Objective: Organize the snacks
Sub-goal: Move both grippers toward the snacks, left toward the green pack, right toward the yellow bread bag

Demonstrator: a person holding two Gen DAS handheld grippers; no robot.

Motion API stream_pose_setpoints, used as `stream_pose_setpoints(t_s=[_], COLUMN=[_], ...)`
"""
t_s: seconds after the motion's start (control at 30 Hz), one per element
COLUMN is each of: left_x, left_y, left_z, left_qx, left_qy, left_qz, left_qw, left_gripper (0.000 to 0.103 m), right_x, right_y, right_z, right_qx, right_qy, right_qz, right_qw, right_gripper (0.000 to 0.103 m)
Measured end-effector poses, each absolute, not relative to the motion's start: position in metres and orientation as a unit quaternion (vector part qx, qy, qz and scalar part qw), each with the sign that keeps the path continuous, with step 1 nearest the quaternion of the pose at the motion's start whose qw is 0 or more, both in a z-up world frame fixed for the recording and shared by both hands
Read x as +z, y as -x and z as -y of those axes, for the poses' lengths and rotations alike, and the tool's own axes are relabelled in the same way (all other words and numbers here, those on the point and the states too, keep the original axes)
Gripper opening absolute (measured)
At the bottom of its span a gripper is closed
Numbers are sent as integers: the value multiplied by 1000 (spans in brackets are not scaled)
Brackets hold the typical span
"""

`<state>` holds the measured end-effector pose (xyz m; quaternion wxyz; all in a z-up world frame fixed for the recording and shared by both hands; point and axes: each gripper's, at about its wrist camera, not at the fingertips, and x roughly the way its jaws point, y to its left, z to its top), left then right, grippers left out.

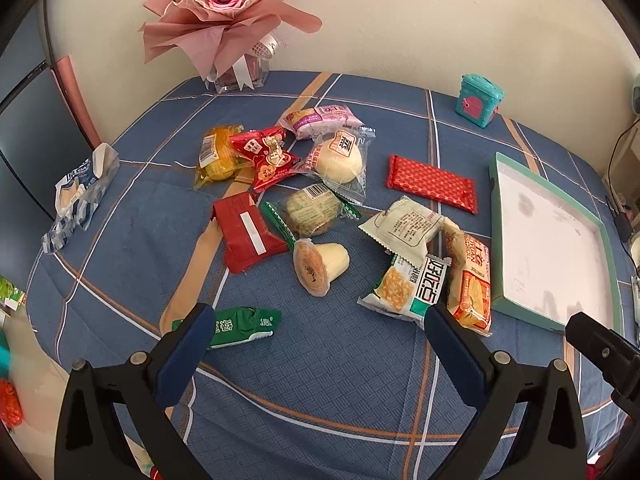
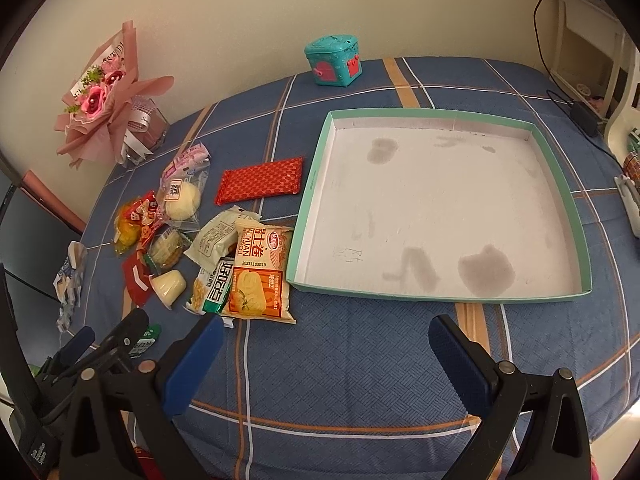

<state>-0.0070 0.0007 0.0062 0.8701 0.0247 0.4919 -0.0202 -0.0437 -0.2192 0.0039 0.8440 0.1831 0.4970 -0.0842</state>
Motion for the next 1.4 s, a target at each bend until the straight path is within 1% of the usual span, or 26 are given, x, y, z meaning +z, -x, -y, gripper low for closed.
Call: stream_pose_setpoints(t_s=[0.93,1.2,1.4], left_x=[-4,-1,-7], left_y=[7,5,-1], left_z=[-16,-40,-60], left_qx=[-40,-28,-20], left_qy=[23,54,69], left_qz=[-499,-484,-494], left_qw=[865,873,866], left_gripper=[103,103,103], right_x=[-1,4,8], right_y=[37,28,12], right_z=[211,207,195], right_qx=[-94,-55,-19], right_qy=[-158,-180,-180], right_qz=[-508,-499,-499], right_qw=[841,846,847], right_gripper=[103,103,103])
